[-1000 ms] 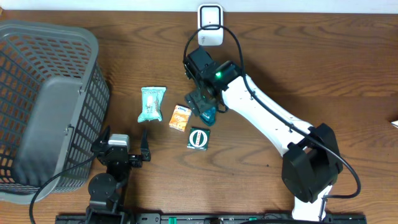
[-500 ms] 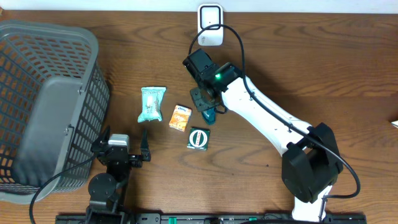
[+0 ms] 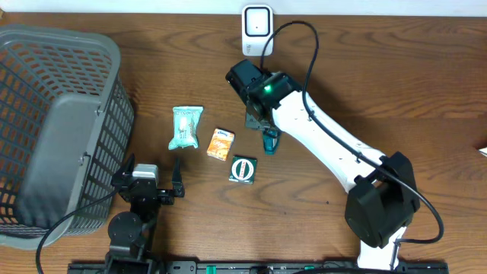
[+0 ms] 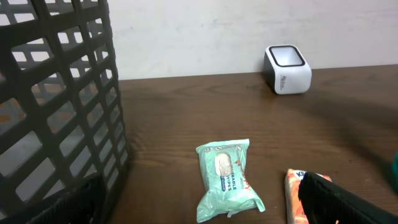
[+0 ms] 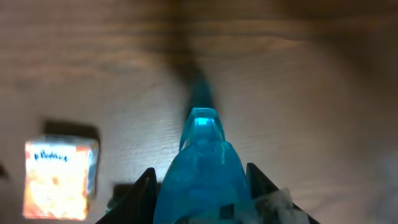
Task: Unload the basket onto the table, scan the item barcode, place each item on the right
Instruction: 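Reach the right gripper down to the teal Listerine bottle and grasp it, then lift the Listerine bottle and reorient it above the table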
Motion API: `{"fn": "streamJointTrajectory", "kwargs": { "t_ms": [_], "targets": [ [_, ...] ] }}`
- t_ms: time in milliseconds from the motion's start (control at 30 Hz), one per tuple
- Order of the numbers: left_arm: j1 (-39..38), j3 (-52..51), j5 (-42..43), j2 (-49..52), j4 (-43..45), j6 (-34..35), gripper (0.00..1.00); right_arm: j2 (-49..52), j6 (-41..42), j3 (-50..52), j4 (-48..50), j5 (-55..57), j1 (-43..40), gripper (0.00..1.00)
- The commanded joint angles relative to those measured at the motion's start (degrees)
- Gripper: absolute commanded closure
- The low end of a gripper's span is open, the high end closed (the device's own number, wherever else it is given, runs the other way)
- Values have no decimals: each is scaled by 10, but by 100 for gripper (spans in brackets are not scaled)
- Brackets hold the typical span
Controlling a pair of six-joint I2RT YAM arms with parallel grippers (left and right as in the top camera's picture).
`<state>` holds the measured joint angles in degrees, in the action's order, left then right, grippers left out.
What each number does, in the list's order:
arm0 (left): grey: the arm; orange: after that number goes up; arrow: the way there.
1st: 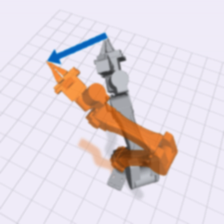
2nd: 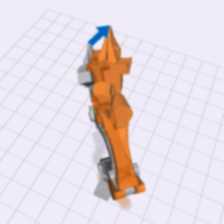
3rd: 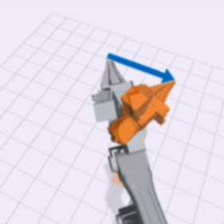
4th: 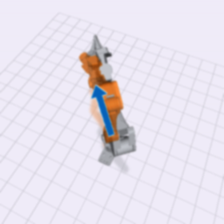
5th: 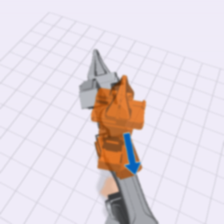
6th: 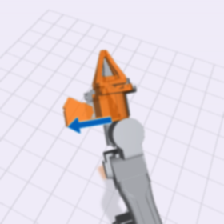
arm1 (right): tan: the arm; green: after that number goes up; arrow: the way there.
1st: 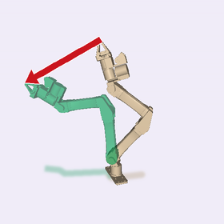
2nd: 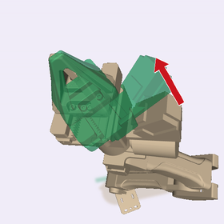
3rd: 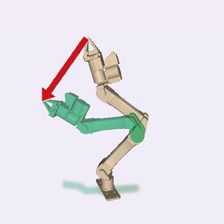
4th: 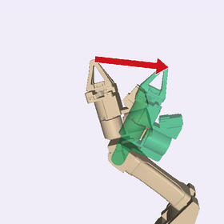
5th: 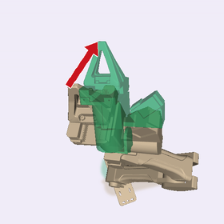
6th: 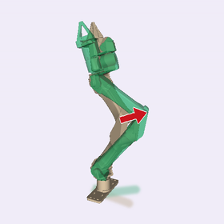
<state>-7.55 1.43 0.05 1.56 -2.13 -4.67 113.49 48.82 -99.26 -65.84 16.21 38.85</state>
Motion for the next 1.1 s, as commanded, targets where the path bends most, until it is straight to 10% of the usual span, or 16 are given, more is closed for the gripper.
{"fn": "streamJointTrajectory", "kwargs": {
  "t_ms": [0, 433, 1067],
  "targets": [
    [1, -12, -7, -1, -21, 3, 2, -20, 149, -24, -22, 61, -3, 69],
    [1, -12, -7, -1, -21, 3, 2, -18, 441, -23, -41, 134, -3, 73],
    [1, -12, -7, -1, -21, 3, 2, 22, 525, -22, -34, 148, -5, 64]
  ]
}}
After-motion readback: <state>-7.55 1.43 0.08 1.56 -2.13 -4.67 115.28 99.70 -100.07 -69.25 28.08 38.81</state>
